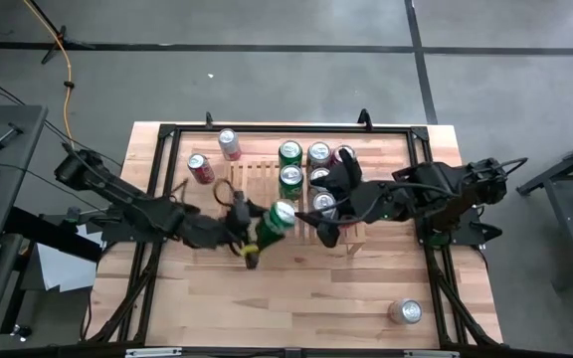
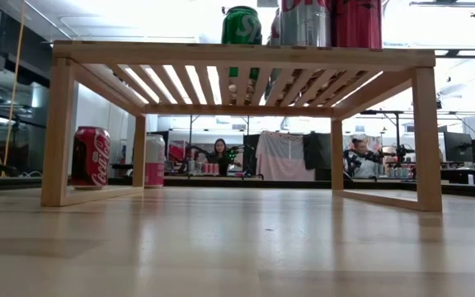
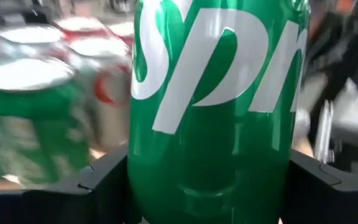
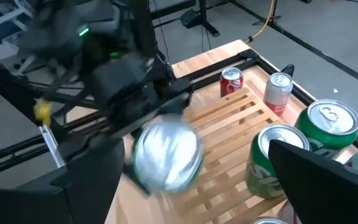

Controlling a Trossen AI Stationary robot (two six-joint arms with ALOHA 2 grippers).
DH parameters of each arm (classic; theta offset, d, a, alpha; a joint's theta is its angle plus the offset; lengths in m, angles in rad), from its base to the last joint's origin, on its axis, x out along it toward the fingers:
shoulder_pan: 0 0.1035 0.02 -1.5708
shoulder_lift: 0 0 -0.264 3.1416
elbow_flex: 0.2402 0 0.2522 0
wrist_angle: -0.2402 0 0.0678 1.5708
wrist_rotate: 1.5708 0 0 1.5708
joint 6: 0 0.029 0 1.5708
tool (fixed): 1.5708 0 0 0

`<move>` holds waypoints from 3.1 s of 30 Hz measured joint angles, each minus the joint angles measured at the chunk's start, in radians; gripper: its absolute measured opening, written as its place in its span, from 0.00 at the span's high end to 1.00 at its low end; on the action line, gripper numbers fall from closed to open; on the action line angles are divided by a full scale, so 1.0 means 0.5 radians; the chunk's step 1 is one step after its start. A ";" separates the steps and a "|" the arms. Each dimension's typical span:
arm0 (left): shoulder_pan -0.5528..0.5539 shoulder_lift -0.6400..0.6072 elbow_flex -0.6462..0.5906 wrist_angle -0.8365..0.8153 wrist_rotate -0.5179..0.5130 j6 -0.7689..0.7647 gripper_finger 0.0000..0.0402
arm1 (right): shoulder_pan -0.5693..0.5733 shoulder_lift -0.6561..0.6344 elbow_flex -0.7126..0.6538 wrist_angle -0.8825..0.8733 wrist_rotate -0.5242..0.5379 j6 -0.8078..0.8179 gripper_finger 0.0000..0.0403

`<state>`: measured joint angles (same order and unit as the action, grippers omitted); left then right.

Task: Place canned beverage on shelf
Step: Put the green soda can on the shelf

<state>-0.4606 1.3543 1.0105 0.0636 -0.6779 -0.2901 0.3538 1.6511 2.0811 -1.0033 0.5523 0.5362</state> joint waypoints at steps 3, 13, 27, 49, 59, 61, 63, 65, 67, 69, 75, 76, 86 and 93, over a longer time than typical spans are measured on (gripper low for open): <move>0.052 -0.143 -0.287 0.458 0.021 0.008 0.29 | 0.039 -0.007 -0.001 0.003 0.050 0.033 0.05; 0.231 -0.176 -0.885 1.721 0.245 0.055 0.29 | 0.038 0.016 -0.001 0.040 0.196 0.285 0.05; 0.209 0.022 -0.810 1.623 0.320 0.224 0.29 | -0.115 0.161 -0.002 0.068 0.051 0.848 0.05; 0.278 0.057 -0.810 1.609 0.342 0.240 0.29 | -0.224 0.393 -0.002 0.089 -0.229 1.096 0.06; 0.279 0.057 -0.810 1.598 0.339 0.256 0.29 | -0.224 0.393 -0.002 0.100 -0.224 1.070 0.32; 0.280 0.057 -0.810 1.597 0.338 0.262 0.29 | -0.224 0.393 -0.002 0.101 -0.224 1.059 0.34; 0.280 0.057 -0.810 1.597 0.338 0.273 0.29 | -0.224 0.393 -0.002 0.100 -0.223 1.052 0.34; 0.280 0.057 -0.810 1.597 0.336 0.277 0.29 | -0.224 0.393 -0.002 0.101 -0.224 1.039 0.34; 0.280 0.057 -0.810 1.597 0.336 0.277 0.25 | -0.224 0.392 -0.002 0.101 -0.224 1.029 0.34; 0.281 0.057 -0.810 1.597 0.335 0.275 0.17 | -0.224 0.392 -0.002 0.100 -0.226 1.025 0.34; 0.280 0.042 -0.804 1.602 0.343 0.275 0.03 | -0.222 0.385 -0.004 0.016 -0.238 1.022 0.34; 0.280 0.038 -0.804 1.595 0.343 0.275 0.03 | -0.222 0.378 -0.004 -0.002 -0.236 1.022 0.34; 0.240 -0.124 -0.808 1.483 0.449 0.270 0.02 | -0.219 0.347 -0.002 -0.009 -0.200 0.990 0.34; 0.181 -0.424 -0.808 1.265 0.447 0.278 0.02 | -0.224 0.348 -0.003 -0.232 -0.103 0.977 0.34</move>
<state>-0.3700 1.1422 0.6064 0.6959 -0.4544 -0.1509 0.2417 1.8252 2.0796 -1.1192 0.5011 1.0244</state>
